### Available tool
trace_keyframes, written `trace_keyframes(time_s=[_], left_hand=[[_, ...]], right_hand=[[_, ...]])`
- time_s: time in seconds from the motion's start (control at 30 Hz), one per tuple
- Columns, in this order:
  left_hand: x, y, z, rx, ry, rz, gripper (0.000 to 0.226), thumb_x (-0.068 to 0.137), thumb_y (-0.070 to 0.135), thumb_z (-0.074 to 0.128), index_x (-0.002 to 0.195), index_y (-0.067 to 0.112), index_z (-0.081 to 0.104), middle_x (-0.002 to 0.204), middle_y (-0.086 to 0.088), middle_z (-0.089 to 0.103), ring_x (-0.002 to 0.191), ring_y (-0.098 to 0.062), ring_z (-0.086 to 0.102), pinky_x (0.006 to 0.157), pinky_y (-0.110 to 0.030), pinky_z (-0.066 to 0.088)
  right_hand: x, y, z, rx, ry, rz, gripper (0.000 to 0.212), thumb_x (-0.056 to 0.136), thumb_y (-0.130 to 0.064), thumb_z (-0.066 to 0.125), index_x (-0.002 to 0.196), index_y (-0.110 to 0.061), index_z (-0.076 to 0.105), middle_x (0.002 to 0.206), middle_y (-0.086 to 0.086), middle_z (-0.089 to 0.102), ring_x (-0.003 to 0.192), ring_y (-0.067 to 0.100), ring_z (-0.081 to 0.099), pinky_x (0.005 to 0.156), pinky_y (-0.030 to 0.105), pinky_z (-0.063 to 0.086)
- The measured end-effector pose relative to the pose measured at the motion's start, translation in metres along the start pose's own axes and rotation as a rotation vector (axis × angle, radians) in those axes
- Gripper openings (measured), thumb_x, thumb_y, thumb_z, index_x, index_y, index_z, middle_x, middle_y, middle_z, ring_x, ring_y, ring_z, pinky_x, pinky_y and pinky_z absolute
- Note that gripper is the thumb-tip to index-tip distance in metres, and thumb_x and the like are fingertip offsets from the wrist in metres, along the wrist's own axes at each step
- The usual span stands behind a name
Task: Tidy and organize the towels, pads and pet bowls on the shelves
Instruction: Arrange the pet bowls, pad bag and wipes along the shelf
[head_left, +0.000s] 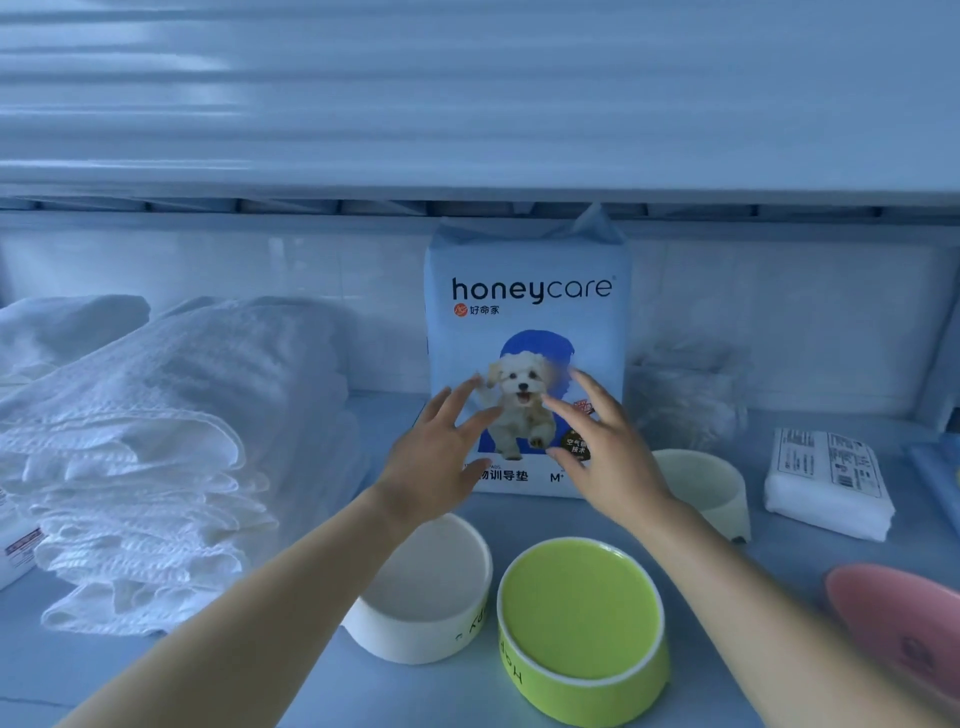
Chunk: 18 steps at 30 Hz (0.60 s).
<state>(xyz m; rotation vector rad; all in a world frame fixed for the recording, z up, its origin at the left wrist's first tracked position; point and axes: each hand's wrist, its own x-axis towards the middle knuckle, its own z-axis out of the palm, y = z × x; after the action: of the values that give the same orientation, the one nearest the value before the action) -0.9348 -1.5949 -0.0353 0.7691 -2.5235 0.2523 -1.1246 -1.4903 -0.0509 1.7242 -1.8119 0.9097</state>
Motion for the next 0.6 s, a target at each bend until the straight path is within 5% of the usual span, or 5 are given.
trace_keyframes(time_s=[0.13,0.37,0.5,0.6], left_hand=[[-0.008,-0.007,0.001,-0.011,-0.044,-0.034,0.056,0.093,0.048,0.040,0.144,0.040,0.017,0.154,0.014,-0.003,0.141,-0.013,0.008,0.073,-0.034,0.053],[-0.022,-0.021,-0.002,-0.164,-0.145,-0.097,0.053,0.094,0.051,0.036,0.143,0.042,0.019,0.154,0.012,0.010,0.139,-0.015,0.021,0.095,-0.037,0.044],[-0.040,-0.027,-0.012,-0.326,-0.202,-0.066,0.046,0.094,0.046,0.041,0.139,0.037,0.035,0.147,0.011,0.029,0.131,-0.010,0.035,0.100,-0.022,0.031],[-0.062,-0.030,-0.020,-0.330,-0.230,0.001,0.042,0.090,0.051,0.043,0.130,0.037,0.047,0.139,0.016,0.037,0.127,-0.003,0.038,0.096,-0.016,0.027]], right_hand=[[-0.004,0.000,-0.003,0.004,-0.054,0.038,0.056,0.084,-0.025,0.066,0.136,-0.025,0.045,0.154,-0.001,0.017,0.138,0.018,0.025,0.097,0.036,0.046],[-0.007,-0.018,-0.009,0.141,-0.236,0.091,0.058,0.086,-0.032,0.063,0.138,-0.030,0.039,0.149,-0.010,0.026,0.134,0.008,0.029,0.104,0.024,0.033],[-0.016,-0.049,-0.024,0.382,-0.348,0.098,0.053,0.084,-0.036,0.065,0.133,-0.036,0.045,0.131,-0.023,0.045,0.113,-0.017,0.035,0.094,0.008,0.032],[-0.024,-0.069,-0.028,0.396,-0.418,0.019,0.049,0.083,-0.038,0.065,0.129,-0.039,0.048,0.128,-0.028,0.045,0.114,-0.021,0.034,0.092,0.000,0.028]])
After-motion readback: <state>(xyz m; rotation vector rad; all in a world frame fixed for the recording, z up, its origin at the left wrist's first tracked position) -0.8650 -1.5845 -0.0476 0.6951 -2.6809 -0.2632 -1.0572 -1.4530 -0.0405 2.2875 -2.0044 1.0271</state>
